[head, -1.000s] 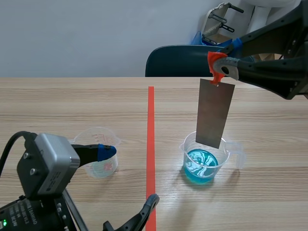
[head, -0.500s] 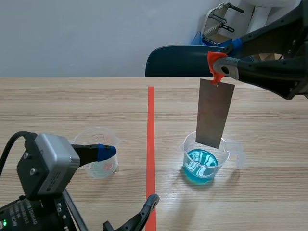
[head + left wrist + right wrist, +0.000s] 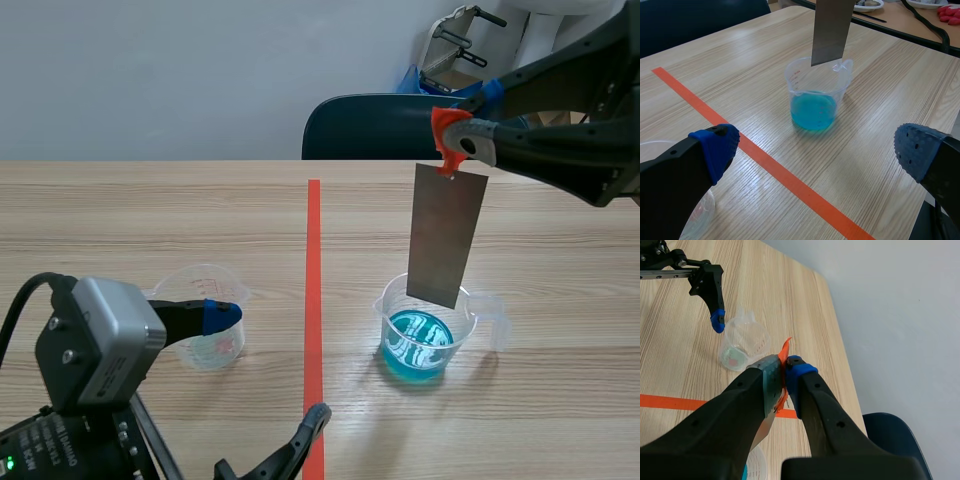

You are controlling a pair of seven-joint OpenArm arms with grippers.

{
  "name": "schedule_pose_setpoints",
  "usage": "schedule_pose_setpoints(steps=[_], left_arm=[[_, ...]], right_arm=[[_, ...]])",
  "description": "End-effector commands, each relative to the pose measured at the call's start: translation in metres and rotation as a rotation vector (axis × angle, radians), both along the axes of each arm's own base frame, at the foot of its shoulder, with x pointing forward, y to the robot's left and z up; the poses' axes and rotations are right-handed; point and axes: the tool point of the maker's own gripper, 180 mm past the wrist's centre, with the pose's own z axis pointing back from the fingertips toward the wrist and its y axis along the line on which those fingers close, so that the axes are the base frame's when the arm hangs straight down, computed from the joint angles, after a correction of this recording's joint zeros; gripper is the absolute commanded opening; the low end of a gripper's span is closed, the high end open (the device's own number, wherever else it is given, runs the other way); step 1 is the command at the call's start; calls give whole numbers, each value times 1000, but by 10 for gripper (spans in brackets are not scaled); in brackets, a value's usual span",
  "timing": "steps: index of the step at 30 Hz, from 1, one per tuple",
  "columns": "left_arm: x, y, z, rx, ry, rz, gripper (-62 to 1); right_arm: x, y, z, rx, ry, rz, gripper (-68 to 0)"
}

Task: Do the redox reaction experiment

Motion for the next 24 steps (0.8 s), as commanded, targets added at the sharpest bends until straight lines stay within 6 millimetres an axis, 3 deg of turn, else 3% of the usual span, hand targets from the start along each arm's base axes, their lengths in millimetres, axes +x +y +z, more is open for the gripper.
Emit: schedule_pose_setpoints(steps=[1, 24], left_arm=[[0, -5, 10, -36, -19, -5, 14], [0, -5, 10, -37, -19, -5, 14]], right_arm=[[2, 0, 13, 24, -32, 8, -667], [1, 1, 14, 30, -35, 14, -667]])
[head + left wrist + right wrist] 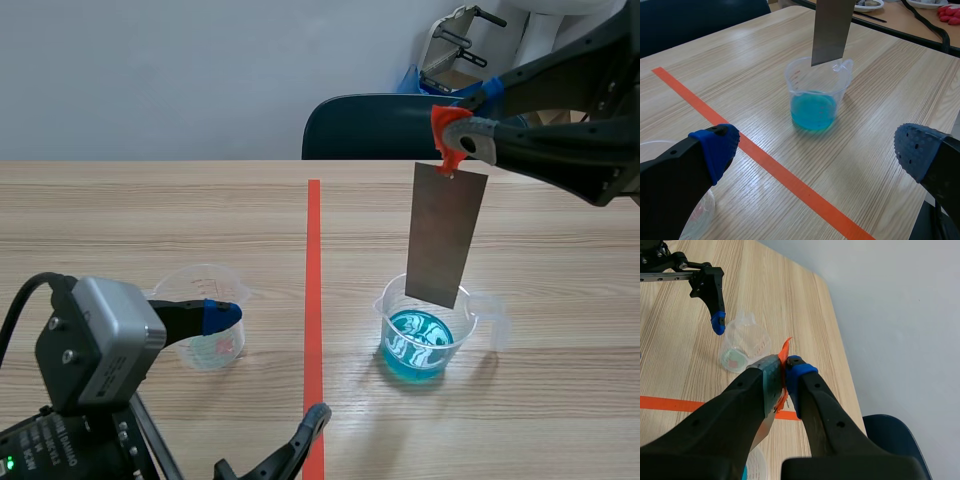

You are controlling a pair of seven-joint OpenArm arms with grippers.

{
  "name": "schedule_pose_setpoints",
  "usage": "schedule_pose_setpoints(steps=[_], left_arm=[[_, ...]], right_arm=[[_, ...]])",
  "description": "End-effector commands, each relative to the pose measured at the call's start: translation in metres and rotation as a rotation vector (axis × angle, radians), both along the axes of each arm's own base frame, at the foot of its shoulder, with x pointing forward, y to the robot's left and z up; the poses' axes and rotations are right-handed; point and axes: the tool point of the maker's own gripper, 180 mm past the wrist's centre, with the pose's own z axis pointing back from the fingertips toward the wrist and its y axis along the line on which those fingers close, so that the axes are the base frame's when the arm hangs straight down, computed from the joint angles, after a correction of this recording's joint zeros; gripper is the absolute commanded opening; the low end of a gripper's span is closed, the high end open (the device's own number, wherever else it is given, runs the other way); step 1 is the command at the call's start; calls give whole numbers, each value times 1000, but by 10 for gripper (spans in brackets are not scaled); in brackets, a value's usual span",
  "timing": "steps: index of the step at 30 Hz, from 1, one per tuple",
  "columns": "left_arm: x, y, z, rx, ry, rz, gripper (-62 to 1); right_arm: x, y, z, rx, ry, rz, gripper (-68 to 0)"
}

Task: Do the redox reaction experiment

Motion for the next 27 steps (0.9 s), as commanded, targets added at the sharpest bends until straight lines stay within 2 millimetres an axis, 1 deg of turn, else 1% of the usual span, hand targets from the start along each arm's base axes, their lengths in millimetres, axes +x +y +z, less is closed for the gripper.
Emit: schedule_pose_setpoints(steps=[1, 14, 21, 27], left_arm=[[0, -5, 10, -37, -19, -5, 14], [0, -5, 10, -37, -19, -5, 14], [0, -5, 10, -37, -19, -5, 14], [0, -5, 10, -37, -19, -5, 14]], right_arm=[[1, 0, 13, 24, -34, 9, -667], [1, 0, 13, 23, -34, 9, -667], [4, -3, 9, 19, -37, 4, -667], [12, -9, -10, 4, -41, -26, -667]])
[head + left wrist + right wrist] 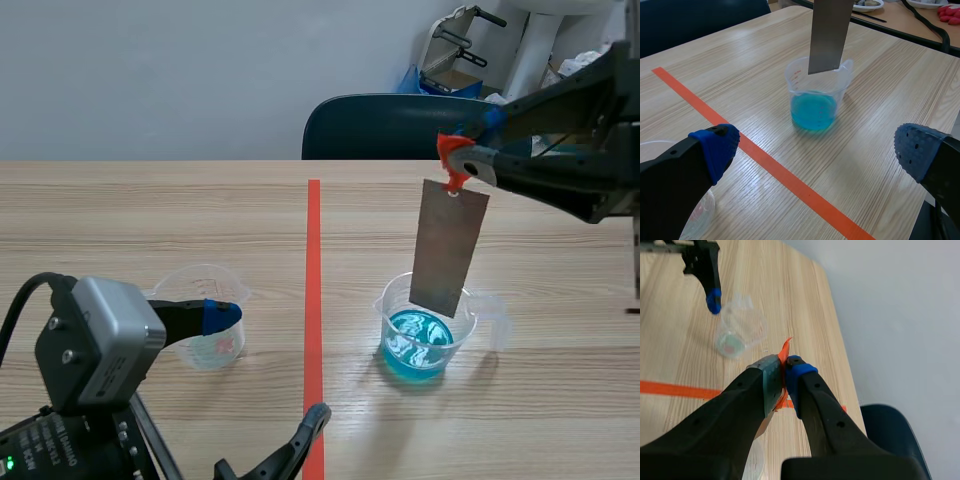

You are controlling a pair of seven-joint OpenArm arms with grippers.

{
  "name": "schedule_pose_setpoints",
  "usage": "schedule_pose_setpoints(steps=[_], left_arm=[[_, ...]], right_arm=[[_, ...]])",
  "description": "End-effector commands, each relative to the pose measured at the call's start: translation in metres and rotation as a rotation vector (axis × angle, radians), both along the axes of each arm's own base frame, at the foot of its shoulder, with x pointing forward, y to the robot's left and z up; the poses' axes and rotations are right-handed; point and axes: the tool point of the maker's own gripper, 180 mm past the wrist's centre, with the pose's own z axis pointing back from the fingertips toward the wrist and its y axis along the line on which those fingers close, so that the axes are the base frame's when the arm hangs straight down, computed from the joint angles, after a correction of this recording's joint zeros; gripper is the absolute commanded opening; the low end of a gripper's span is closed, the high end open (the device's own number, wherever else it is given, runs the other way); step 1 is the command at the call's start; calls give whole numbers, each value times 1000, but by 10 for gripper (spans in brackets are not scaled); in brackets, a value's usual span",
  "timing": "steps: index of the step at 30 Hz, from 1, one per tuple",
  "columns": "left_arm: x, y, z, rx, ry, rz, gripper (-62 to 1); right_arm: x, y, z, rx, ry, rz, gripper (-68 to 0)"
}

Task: Do the redox reaction experiment

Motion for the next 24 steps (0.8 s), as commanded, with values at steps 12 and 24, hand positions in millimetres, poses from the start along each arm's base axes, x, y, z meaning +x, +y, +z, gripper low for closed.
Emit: schedule_pose_setpoints(steps=[12, 24], left_arm=[[0, -5, 10, -37, -19, -5, 14], [0, -5, 10, -37, -19, -5, 14]], right_arm=[[11, -10, -22, 101, 6, -26, -667], [10, -17, -61, 122, 43, -12, -667]])
